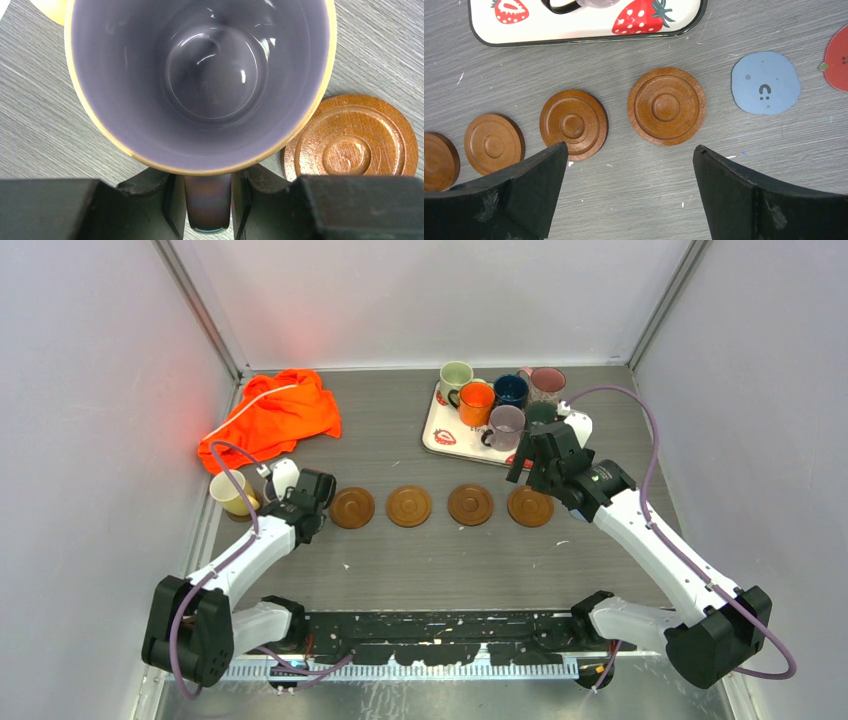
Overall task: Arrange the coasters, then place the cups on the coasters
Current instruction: Place the cup on the coaster.
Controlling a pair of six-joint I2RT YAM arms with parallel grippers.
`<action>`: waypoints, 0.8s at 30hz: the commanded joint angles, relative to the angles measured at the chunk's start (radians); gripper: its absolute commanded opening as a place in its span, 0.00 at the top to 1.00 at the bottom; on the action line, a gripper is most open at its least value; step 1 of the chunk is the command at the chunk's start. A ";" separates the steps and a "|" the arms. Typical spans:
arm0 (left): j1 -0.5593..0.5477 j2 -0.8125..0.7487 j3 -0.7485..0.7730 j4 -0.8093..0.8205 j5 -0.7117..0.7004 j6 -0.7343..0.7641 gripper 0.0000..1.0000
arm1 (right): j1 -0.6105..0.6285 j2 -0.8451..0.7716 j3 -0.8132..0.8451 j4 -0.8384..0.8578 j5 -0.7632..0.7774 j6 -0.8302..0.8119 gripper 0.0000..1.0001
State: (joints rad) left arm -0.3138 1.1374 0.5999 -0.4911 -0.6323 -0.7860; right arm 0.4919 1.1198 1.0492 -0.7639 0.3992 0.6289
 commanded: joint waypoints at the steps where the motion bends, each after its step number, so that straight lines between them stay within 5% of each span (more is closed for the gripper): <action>1: 0.007 0.008 0.042 -0.008 -0.015 -0.020 0.64 | 0.005 -0.021 -0.004 0.026 0.004 -0.013 0.00; 11: 0.007 -0.039 0.078 -0.063 -0.002 -0.024 0.44 | 0.004 -0.029 -0.006 0.025 0.006 -0.014 0.00; 24: 0.004 -0.118 0.192 -0.147 0.083 0.052 0.00 | 0.004 -0.020 0.000 0.027 0.004 -0.011 0.00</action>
State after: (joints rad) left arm -0.3130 1.0554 0.7261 -0.6052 -0.5766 -0.7700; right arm 0.4919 1.1191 1.0431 -0.7635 0.3981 0.6289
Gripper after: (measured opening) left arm 0.967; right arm 0.996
